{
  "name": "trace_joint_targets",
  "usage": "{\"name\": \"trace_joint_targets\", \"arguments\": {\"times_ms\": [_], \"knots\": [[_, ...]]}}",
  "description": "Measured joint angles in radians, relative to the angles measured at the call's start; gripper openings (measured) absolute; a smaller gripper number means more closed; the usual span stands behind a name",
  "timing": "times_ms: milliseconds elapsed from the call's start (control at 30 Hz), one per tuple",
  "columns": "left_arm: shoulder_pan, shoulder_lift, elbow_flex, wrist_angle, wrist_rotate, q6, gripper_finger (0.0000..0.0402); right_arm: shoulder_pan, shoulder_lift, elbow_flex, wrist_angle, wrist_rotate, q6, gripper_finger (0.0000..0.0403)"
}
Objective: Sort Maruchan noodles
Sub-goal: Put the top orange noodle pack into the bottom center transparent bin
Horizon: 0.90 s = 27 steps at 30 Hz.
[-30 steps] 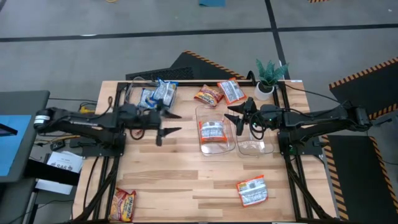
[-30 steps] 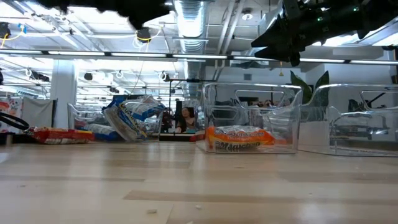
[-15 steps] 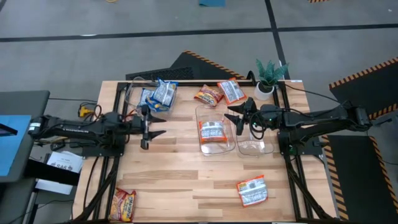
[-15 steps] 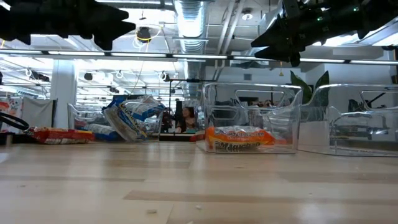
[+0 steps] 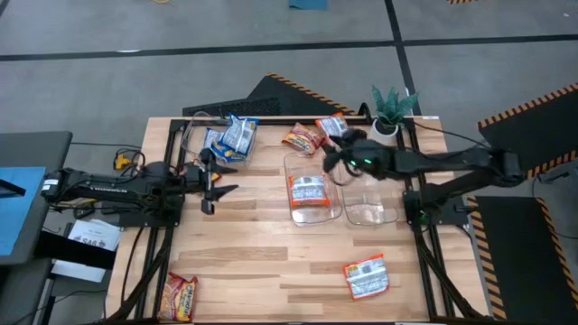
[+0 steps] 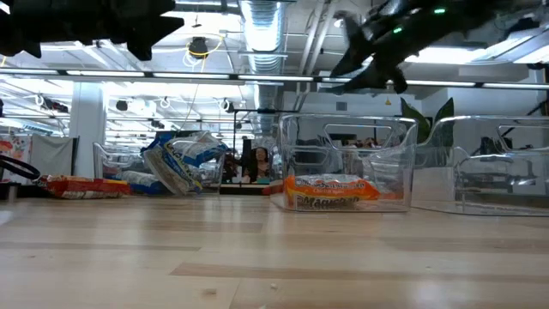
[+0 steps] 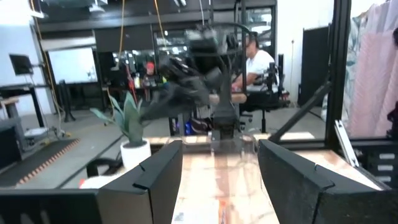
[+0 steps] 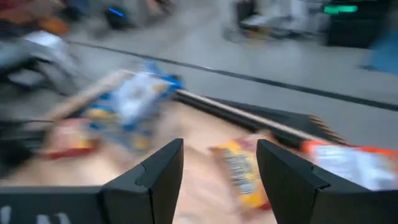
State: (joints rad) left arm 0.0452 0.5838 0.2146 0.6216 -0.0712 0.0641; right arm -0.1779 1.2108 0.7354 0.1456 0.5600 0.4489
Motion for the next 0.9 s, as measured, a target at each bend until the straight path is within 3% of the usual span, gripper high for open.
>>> {"name": "trace_joint_targets", "arguments": {"times_ms": [200,367,633,900], "knots": [[0.000,-0.002,0.000,-0.033,0.000,-0.004,0.0199,-0.124,0.229,0.294,-0.355,0.068,0.061,0.0226],[0.000,-0.002,0.000,-0.033,0.001,-0.005,0.0199,-0.220,0.392,0.433,-0.507,0.067,0.105,0.0226],[0.000,-0.002,0.000,-0.034,0.005,-0.031,0.0199,-0.330,0.566,0.505,-0.580,0.006,0.193,0.0226],[0.000,-0.002,0.000,-0.034,0.004,-0.034,0.0199,-0.381,0.662,0.508,-0.601,-0.031,0.266,0.0226]]}}
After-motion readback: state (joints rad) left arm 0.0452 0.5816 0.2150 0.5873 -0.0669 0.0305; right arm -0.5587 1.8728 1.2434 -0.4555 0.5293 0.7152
